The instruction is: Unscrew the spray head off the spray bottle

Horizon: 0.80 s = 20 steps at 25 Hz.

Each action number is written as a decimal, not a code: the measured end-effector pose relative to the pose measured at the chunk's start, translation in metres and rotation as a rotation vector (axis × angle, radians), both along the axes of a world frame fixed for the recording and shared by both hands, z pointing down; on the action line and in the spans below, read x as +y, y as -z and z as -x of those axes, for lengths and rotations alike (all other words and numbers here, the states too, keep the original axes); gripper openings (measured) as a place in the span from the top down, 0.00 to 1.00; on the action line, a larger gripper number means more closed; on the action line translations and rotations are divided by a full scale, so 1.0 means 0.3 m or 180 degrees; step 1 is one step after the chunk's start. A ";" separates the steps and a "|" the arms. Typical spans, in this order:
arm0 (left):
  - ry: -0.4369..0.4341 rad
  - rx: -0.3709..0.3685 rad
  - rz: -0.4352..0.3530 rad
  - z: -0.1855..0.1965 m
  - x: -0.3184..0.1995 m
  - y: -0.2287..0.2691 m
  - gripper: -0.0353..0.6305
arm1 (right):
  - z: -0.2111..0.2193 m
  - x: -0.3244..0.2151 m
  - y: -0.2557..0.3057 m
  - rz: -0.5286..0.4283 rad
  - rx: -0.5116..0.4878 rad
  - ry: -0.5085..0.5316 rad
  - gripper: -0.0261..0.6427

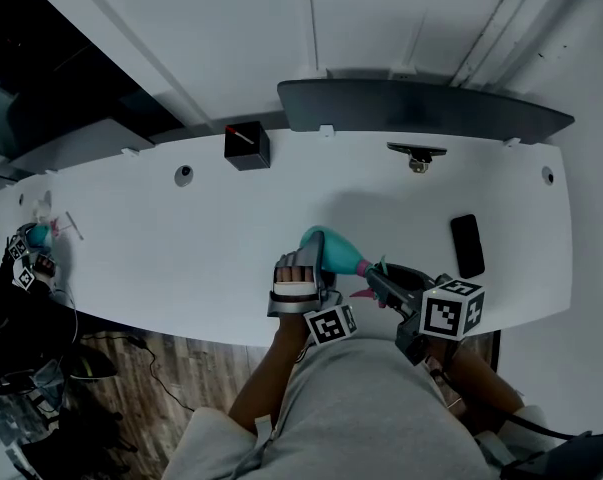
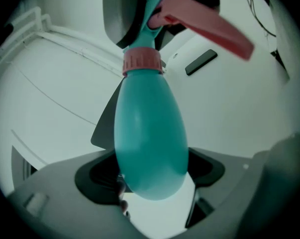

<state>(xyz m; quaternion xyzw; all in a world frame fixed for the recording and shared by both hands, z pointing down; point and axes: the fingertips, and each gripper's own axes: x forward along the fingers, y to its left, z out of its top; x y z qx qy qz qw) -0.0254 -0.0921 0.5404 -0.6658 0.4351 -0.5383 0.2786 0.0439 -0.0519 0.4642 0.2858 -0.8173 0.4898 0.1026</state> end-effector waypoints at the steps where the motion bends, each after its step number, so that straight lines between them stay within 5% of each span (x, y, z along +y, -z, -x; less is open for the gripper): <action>1: -0.0019 0.0055 0.0043 -0.006 0.007 -0.004 0.34 | 0.003 0.004 0.008 -0.0423 0.0347 0.0342 0.82; 6: -0.0206 0.0320 0.0268 -0.062 0.042 -0.030 0.34 | -0.005 0.063 -0.003 -0.3614 0.2938 0.2804 0.83; 8: -0.0246 0.0334 0.0320 -0.073 0.054 -0.043 0.34 | -0.017 0.085 -0.029 -0.4373 0.3457 0.3431 0.83; 20: -0.0207 0.0503 0.0391 -0.080 0.065 -0.055 0.34 | -0.015 0.093 -0.022 -0.4488 0.3410 0.3386 0.82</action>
